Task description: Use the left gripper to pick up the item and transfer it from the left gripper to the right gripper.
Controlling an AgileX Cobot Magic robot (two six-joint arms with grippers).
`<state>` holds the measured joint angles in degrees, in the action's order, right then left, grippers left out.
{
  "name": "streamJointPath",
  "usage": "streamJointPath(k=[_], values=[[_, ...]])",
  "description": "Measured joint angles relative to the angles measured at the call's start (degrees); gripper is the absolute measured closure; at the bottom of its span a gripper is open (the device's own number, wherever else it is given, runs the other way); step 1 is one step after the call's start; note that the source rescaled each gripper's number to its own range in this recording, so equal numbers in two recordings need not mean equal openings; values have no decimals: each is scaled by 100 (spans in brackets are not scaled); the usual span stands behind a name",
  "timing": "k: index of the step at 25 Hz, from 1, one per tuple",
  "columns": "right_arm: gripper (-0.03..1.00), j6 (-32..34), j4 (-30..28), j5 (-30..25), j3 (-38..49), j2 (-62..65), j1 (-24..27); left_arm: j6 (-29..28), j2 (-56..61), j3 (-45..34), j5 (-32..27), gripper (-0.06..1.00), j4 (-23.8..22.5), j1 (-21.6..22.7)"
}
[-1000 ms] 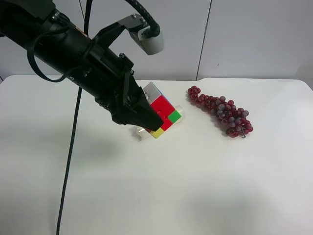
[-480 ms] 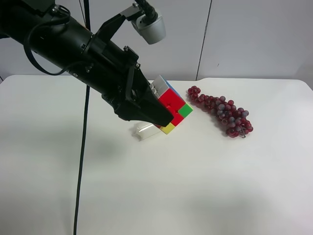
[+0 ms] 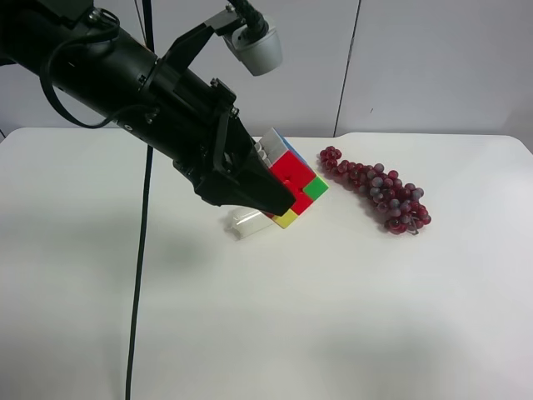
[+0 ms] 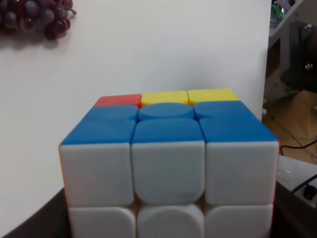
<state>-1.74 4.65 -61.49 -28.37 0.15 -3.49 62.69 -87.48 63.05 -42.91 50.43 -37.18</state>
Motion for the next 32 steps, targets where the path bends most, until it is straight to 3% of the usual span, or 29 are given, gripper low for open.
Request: streamJointPath(k=[17,21,26,32], values=[[-3,174,171,23,-6,-8,0,98,0,0,0,94,0,0],[-3,553,580,139,-325,-624,0,351,0,0,0,94,0,0],[-3,572,1146,166,-961,-2028,0,650,0,0,0,94,0,0],[-3,-111,2207,213,-1611,-3708,0,1023,0,0,0,94,0,0]])
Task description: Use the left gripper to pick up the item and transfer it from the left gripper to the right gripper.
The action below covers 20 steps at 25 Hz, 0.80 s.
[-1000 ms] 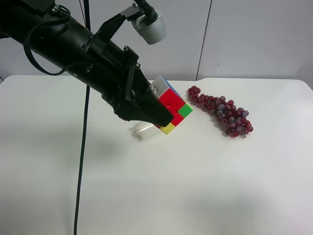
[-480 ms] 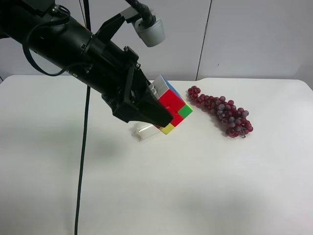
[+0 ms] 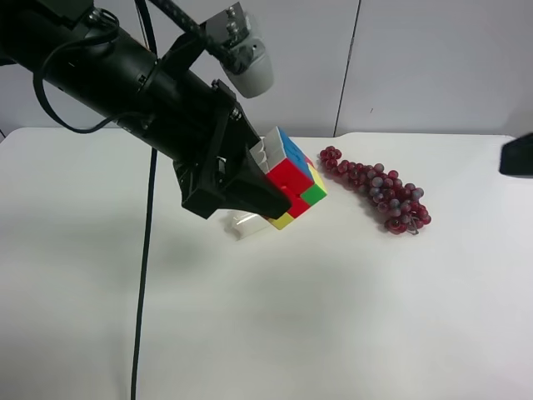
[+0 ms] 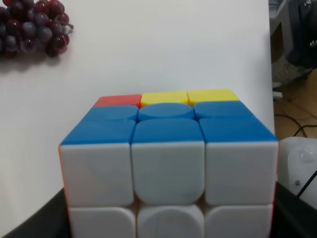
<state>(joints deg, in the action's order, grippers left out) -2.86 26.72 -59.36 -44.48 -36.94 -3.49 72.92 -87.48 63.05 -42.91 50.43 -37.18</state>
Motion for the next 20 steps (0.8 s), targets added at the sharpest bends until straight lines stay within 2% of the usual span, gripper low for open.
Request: streamJointPath(k=[7,12,15,20], values=[[-3,-1205,1924,29,-357,-1568,0,492,0,0,24,94,0,0],[-3,-1982,3417,-253,-371,-2395,0,752,0,0,54,94,0,0],[-3,-2227,4026,-510,-371,-2798,0,864,0,0,100,94,0,0],[-3,-2302,4445,-861,-376,-3182,0,1043,0,0,167,94,0,0]])
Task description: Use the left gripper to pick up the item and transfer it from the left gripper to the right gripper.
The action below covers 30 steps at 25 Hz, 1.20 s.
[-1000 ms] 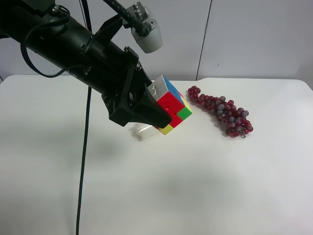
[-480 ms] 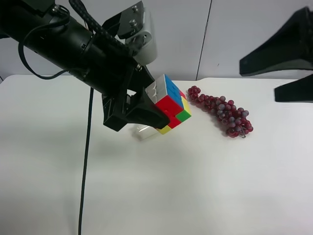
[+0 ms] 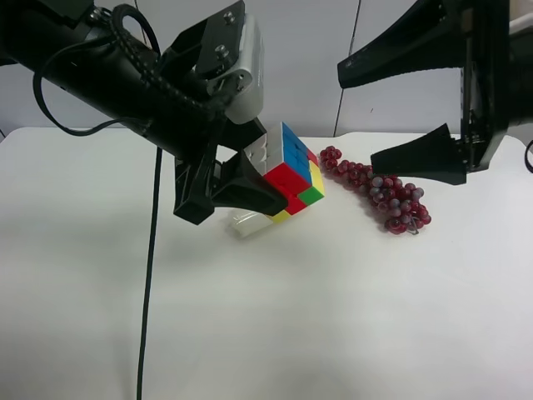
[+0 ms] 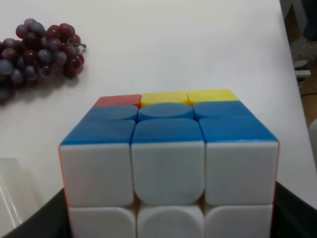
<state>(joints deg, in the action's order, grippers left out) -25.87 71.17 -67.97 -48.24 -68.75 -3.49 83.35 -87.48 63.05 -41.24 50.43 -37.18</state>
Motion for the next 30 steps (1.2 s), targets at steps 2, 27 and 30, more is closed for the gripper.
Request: streamJointPath(k=[2,27,30], values=[[-3,32,12,-85,-7,-82,0,23,0,0,0,94,0,0],[-3,409,23,1182,-7,-484,-1334,64,0,0,-134,94,-247,0],[-3,409,23,1215,-7,-484,-1347,64,0,0,-134,94,-227,0]])
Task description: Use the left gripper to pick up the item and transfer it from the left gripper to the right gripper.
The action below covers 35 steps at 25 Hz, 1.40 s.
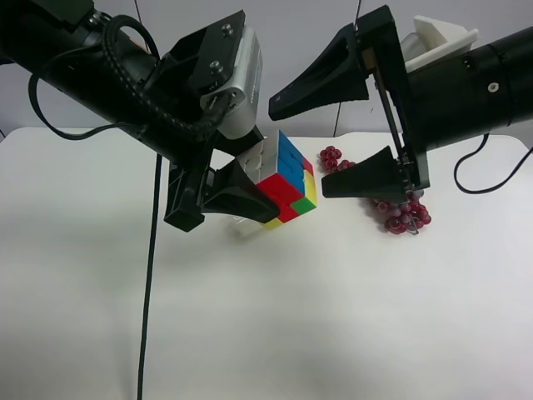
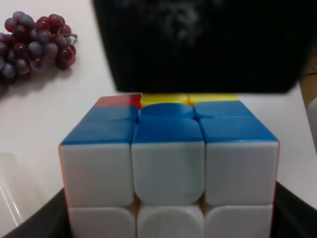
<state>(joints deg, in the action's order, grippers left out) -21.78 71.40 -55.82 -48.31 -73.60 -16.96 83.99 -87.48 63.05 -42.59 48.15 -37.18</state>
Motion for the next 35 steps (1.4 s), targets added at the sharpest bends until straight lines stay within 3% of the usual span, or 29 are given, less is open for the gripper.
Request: streamJointPath(k=[11,18,29,32,35], values=[[-3,40,-18,37,0,0,-6,309,10,0,0,94,559,0],[-3,154,-18,162,0,-83,-6,420,10,0,10,94,590,0],[-2,190,-18,276,0,-643,-477,468,10,0,16,94,607,0],[7,190,-18,359,0,-643,-607,468,10,0,16,94,601,0],[28,190,-18,389,0,-643,-669,468,10,0,16,94,585,0]])
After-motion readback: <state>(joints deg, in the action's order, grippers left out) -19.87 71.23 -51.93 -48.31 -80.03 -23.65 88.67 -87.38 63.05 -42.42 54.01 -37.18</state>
